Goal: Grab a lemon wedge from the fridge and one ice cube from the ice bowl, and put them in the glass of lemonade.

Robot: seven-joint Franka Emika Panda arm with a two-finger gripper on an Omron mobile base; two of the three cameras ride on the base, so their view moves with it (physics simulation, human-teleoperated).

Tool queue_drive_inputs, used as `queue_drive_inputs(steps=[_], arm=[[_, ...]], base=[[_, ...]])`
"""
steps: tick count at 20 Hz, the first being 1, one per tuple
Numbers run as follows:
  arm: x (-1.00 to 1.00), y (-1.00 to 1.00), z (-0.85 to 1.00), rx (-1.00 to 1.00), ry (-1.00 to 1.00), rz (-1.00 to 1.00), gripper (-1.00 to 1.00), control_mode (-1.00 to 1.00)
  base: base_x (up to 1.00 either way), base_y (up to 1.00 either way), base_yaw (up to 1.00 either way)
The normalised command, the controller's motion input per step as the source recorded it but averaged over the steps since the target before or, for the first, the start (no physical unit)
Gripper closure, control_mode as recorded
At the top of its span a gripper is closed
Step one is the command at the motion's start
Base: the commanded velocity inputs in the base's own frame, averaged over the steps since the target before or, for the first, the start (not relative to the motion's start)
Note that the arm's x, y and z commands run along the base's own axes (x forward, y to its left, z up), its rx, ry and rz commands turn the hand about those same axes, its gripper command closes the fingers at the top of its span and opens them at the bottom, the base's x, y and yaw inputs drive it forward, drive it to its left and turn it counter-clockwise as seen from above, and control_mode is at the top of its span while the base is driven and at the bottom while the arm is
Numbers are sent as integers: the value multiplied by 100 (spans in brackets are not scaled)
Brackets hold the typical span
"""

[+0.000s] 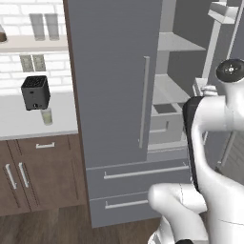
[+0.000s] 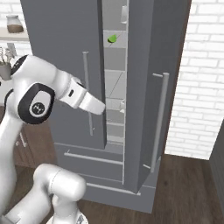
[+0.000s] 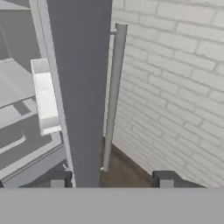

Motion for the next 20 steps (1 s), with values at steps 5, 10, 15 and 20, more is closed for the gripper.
queue_drive_inputs(steps=[5, 10, 15, 20], arm=[[74, 97, 6, -35, 35, 7, -100, -100], [97, 50, 7, -45, 55, 23, -100, -100], [71, 0, -2, -30, 36, 32, -100, -100], [51, -52, -17, -1, 0, 12, -100, -100]], base=[[0, 0, 0], [0, 0, 0], [0, 0, 0], [0, 0, 0]])
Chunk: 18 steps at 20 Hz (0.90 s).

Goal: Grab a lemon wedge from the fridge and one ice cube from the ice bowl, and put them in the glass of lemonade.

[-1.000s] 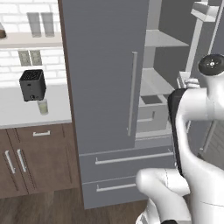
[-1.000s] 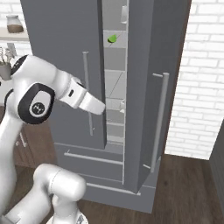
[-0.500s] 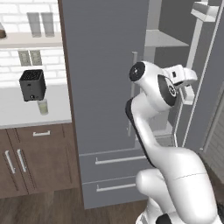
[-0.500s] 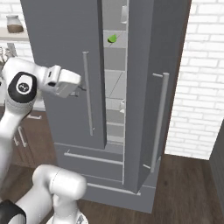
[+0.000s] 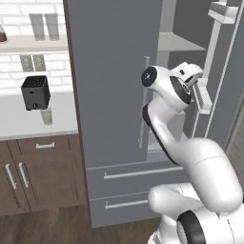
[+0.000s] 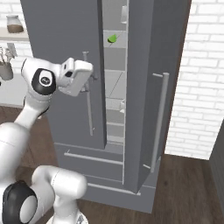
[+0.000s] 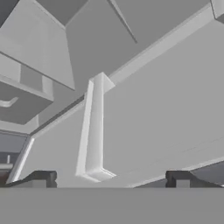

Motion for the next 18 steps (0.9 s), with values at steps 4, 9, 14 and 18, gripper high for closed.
queue_drive_inputs(steps=[4, 9, 14, 18], arm=[[40, -75, -17, 0, 3, 0, -100, -100], [30, -86, -12, 0, 9, 0, -100, -100], [3, -100, -6, 0, 13, 0, -100, -100], [0, -100, -3, 0, 13, 0, -100, -100]], base=[[0, 0, 0], [0, 0, 0], [0, 0, 0], [0, 0, 0]])
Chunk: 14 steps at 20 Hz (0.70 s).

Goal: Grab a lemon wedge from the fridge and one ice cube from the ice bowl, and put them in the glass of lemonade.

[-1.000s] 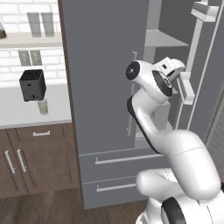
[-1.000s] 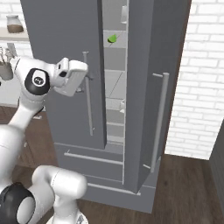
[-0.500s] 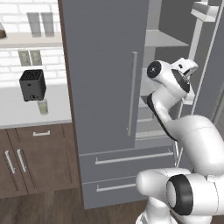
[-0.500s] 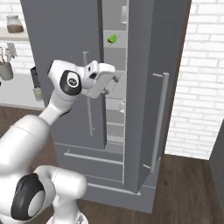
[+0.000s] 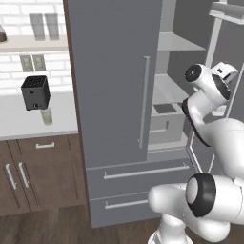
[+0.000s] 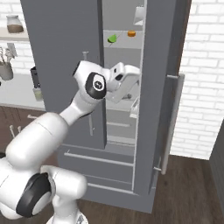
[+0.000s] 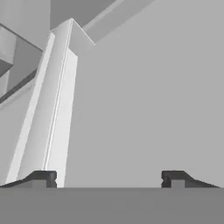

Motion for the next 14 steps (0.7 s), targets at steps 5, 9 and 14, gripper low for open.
queue_drive_inputs(steps=[5, 9, 14], arm=[[0, -100, -3, 0, 11, -2, -100, -100], [0, -90, 3, 0, 5, -2, -100, -100], [-12, -3, 39, 0, 0, 0, -100, -100]], base=[[0, 0, 0], [0, 0, 0], [0, 0, 0]])
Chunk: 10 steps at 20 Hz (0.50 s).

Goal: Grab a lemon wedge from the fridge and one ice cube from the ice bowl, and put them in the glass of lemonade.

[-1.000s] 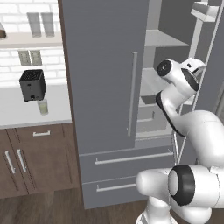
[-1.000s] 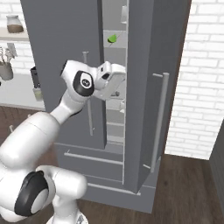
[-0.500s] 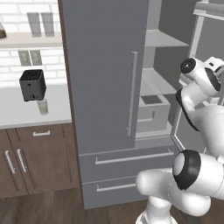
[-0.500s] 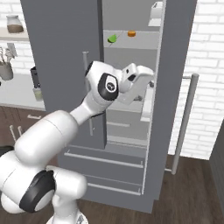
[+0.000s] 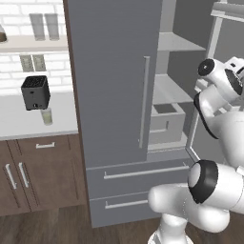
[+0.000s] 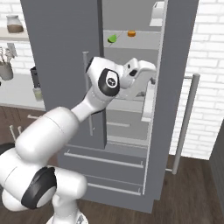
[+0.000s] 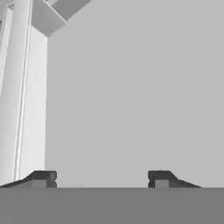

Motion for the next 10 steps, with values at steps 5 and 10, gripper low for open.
queue_drive_inputs(steps=[5, 10], arm=[[-7, 44, 40, 4, 0, 4, -100, -100], [0, 48, -1, 34, -9, 12, -100, -100]], base=[[0, 0, 0], [0, 0, 0]])
